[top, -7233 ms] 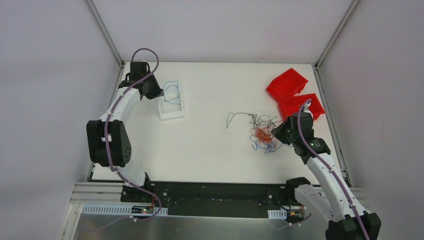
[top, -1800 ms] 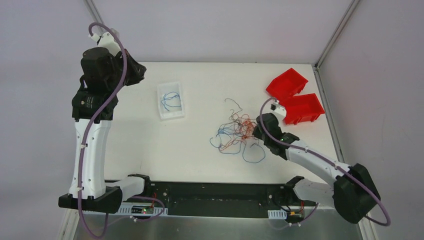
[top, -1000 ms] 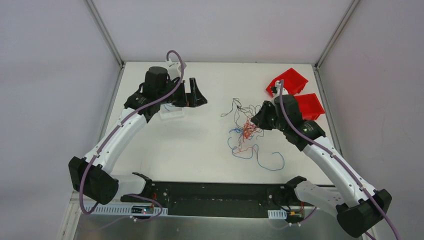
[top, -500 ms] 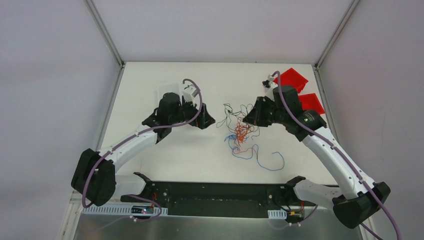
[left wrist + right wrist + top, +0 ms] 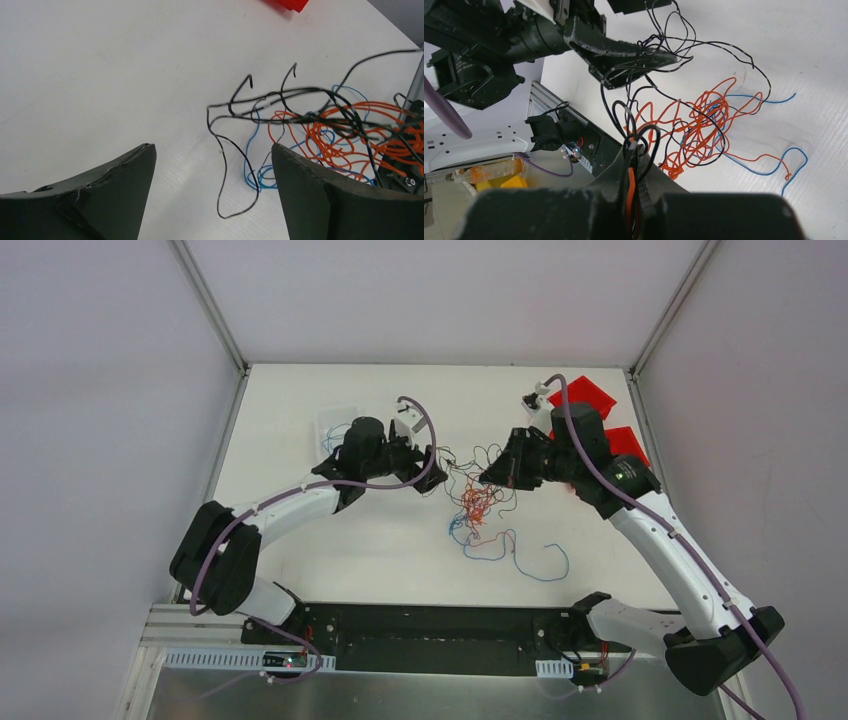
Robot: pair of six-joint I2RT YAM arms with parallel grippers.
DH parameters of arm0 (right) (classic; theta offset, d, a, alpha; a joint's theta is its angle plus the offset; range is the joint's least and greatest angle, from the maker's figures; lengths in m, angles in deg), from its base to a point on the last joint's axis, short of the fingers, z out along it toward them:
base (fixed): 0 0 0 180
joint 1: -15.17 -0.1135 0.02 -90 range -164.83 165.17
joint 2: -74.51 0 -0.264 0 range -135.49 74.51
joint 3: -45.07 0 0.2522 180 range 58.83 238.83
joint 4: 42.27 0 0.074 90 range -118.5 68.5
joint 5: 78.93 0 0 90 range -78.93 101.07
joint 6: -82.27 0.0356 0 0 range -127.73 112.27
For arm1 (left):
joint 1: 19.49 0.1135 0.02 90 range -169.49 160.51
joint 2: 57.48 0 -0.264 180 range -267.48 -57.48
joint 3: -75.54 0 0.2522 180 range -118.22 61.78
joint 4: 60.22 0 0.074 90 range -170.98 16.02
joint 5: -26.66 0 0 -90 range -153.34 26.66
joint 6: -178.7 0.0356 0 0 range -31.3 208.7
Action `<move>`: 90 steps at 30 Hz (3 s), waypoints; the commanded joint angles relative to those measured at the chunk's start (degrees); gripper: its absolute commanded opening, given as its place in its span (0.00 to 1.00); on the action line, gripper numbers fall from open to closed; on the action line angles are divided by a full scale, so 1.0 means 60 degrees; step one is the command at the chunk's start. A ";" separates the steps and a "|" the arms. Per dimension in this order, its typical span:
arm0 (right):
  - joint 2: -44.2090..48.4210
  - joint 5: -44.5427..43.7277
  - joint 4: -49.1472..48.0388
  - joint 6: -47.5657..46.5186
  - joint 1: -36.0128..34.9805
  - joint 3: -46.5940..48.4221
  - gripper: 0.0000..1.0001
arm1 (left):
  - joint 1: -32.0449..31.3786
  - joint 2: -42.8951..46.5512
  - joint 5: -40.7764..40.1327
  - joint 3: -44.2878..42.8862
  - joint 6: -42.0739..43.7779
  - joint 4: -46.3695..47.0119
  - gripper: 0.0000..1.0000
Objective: Untangle the cables
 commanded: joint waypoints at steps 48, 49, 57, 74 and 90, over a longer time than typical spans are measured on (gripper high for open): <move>0.3929 -0.6272 -0.1026 0.2392 0.4909 -0.5086 0.00 | 0.4972 0.2895 -0.2894 -0.0860 -0.2982 -0.3846 0.00; 0.3862 -0.5350 -0.1207 0.2245 0.4912 -0.5091 0.00 | 0.4971 0.2895 -0.2545 -0.0889 -0.2982 -0.3826 0.00; 0.3040 -0.1623 -0.1994 0.1131 0.4870 -0.4901 0.71 | 0.4885 0.3332 -0.1344 -0.1263 -0.3018 -0.3848 0.00; 0.0069 0.0565 -0.5225 -0.1016 -0.0731 -0.3174 0.87 | 0.4809 0.3708 0.0871 -0.3160 -0.3374 -0.4398 0.00; -0.5168 -0.0977 -0.9627 -0.2359 -0.2844 -0.1327 0.60 | 0.4832 0.3515 0.0735 -0.4852 -0.3494 -0.5366 0.00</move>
